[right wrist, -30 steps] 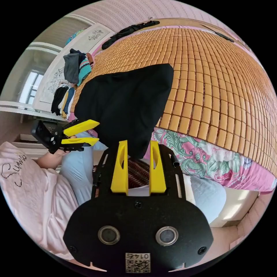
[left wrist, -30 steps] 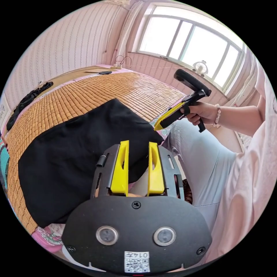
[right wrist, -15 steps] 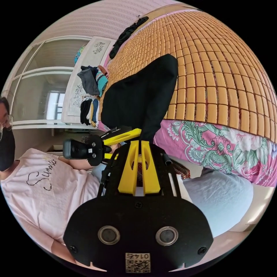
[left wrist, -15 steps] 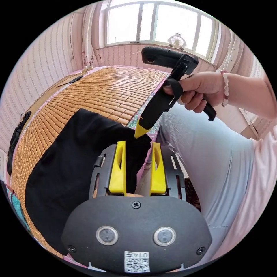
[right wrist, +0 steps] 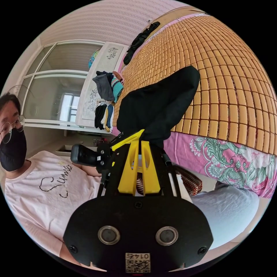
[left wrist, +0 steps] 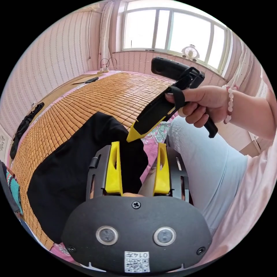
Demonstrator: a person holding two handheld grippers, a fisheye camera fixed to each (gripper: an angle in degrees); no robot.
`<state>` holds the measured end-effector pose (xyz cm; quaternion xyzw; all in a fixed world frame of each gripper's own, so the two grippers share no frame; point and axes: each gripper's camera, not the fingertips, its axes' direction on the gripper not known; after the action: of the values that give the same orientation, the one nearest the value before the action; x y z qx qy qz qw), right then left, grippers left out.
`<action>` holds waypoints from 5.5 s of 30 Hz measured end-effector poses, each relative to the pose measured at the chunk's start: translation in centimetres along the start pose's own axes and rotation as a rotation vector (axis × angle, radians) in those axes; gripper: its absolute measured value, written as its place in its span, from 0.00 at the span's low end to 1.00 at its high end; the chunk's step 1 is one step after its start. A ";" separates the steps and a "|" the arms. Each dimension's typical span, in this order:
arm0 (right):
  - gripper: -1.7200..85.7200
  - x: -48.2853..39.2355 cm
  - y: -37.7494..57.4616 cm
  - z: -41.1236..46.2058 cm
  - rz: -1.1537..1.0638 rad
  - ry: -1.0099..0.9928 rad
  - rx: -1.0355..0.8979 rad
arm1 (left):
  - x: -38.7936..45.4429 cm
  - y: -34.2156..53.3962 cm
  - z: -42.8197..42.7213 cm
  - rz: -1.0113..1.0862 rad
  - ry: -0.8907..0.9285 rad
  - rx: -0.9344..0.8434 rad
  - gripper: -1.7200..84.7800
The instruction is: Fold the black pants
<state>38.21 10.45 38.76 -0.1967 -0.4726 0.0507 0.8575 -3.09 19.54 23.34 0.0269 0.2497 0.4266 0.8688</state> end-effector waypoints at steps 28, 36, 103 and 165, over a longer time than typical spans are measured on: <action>0.03 3.3 0.7 -17.1 0.008 0.078 0.499 | -2.6 -2.4 -4.5 -0.153 0.409 0.375 0.03; 0.04 -6.3 -7.9 -8.6 -0.223 0.186 0.280 | -8.9 2.6 -7.0 -0.367 0.248 0.383 0.04; 0.02 6.7 -3.9 -6.9 -0.008 0.446 0.275 | -6.9 -7.9 15.1 -0.113 0.239 -0.164 0.01; 0.04 30.1 32.1 -46.7 0.655 0.331 0.978 | -23.1 -16.9 9.8 -0.253 0.293 -0.057 0.08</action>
<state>96.67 34.56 27.97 0.0793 -0.1702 0.4917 0.8503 1.83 -6.95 36.97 -0.0918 0.3629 0.3205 0.8702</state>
